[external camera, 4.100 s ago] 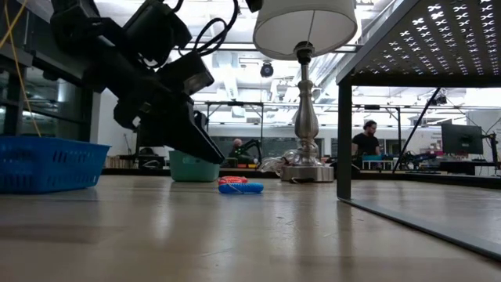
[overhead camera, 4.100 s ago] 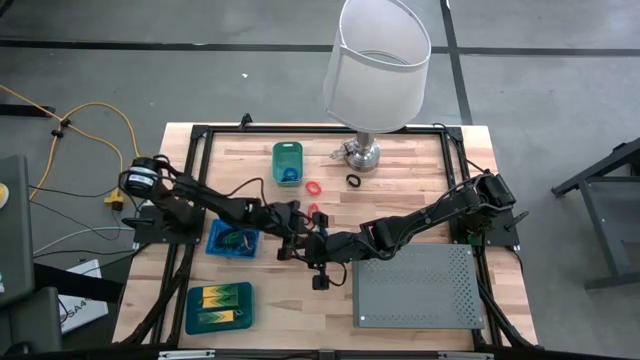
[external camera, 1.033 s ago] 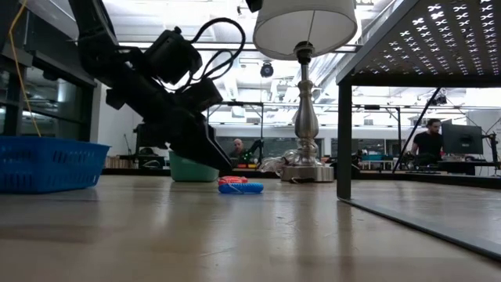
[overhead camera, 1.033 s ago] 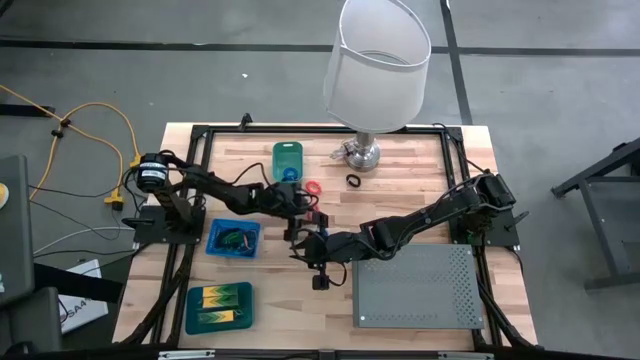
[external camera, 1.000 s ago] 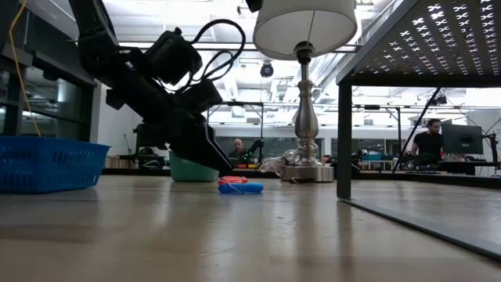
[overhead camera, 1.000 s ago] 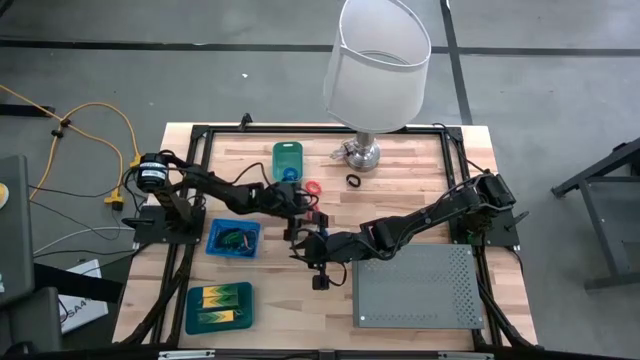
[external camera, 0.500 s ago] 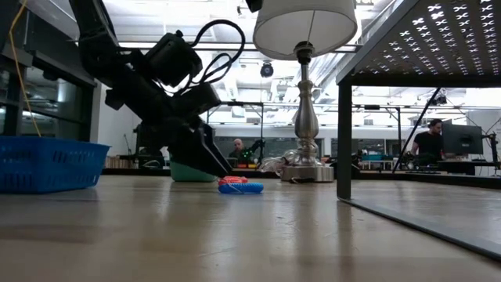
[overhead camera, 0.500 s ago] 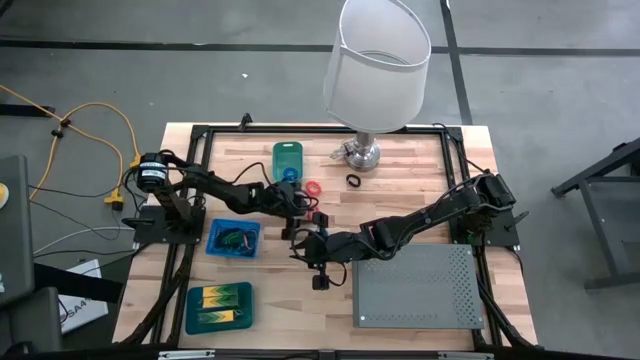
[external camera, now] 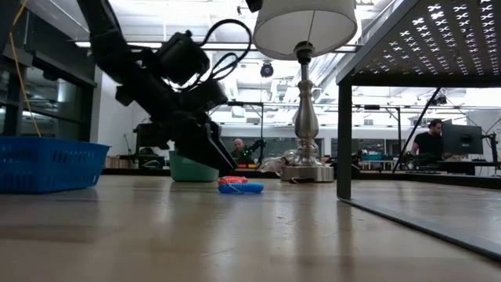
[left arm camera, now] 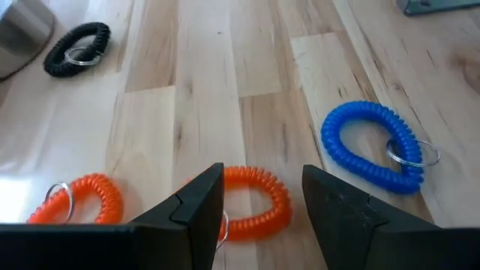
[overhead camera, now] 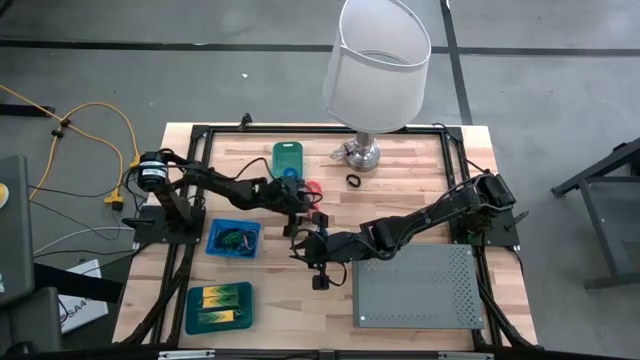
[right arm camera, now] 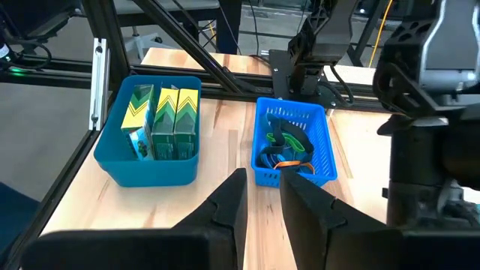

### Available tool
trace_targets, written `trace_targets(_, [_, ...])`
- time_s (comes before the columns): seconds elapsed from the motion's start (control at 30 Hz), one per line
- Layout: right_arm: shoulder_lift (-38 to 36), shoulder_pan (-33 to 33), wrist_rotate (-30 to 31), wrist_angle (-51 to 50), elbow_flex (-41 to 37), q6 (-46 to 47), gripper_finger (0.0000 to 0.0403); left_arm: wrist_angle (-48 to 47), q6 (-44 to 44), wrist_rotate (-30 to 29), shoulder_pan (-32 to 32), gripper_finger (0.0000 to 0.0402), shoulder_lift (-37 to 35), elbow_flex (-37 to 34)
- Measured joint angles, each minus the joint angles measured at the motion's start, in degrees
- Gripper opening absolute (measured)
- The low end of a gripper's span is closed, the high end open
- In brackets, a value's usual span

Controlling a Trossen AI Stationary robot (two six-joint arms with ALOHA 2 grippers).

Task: Pick & Place Office Desk Supplies
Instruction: Put the orange spring rubberband into the green bin

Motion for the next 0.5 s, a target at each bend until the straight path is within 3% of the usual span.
trace_targets(0.17, [0.0,0.0,0.0,-0.02,0.0,0.01,0.0069,-6.61,0.72,0.1,-0.04,0.0173,0.66,4.15])
trace_targets(0.5, [0.0,0.02,0.0,0.01,0.0,0.0,0.0069,-11.05,0.5,-0.04,-0.58,0.0173,1.21,4.28])
